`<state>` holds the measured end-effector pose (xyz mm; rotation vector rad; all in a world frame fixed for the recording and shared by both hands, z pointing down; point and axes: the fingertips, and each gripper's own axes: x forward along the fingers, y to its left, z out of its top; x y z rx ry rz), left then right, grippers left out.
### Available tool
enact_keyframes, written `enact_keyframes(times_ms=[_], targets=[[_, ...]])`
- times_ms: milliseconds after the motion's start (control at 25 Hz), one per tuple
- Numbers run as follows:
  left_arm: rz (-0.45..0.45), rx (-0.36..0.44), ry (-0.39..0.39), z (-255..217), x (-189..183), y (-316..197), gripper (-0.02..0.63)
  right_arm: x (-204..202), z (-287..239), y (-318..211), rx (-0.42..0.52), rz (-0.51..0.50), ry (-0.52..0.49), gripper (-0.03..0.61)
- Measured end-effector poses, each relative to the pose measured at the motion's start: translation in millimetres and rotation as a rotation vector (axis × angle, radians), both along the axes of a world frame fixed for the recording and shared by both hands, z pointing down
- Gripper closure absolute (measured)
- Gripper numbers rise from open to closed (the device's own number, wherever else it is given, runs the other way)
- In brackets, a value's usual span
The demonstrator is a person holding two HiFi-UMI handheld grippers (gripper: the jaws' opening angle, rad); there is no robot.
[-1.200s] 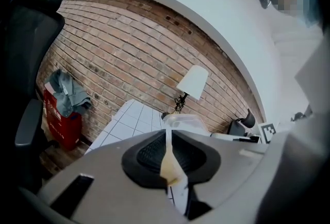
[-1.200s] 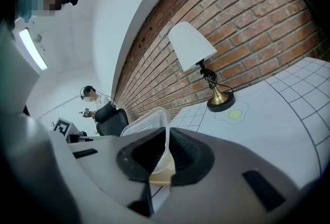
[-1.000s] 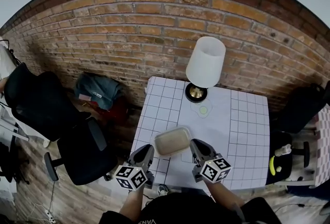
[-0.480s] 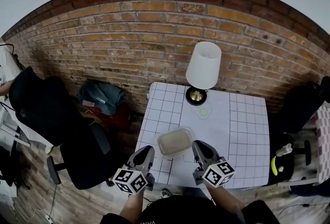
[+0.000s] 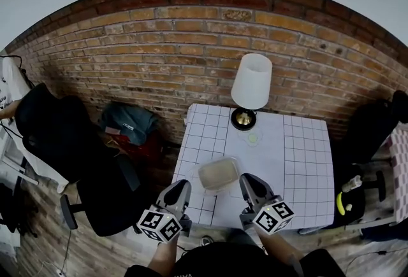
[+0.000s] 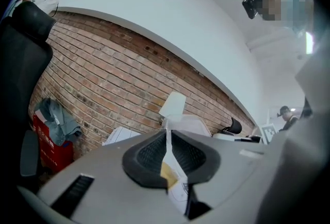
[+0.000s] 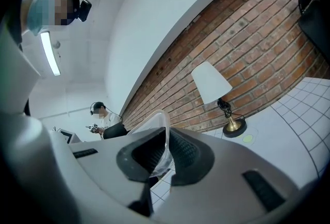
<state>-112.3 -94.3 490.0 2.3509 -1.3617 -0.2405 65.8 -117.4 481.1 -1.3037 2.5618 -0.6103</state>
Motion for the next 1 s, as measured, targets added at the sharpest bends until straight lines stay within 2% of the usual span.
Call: enact_keyframes(times_ms=[480,1000], targets=[[0.001,0.094,0.007,-35.8,-10.9,26.6,0.578,-9.9,-31.8,29.0,0.074,-0.006,-0.021,0.558],[0.003,0.128,0.016,-49.3,-17.6,46.3,0.578,-16.5,-39.4,48.3,0.101,0.011,-0.014,0.560]])
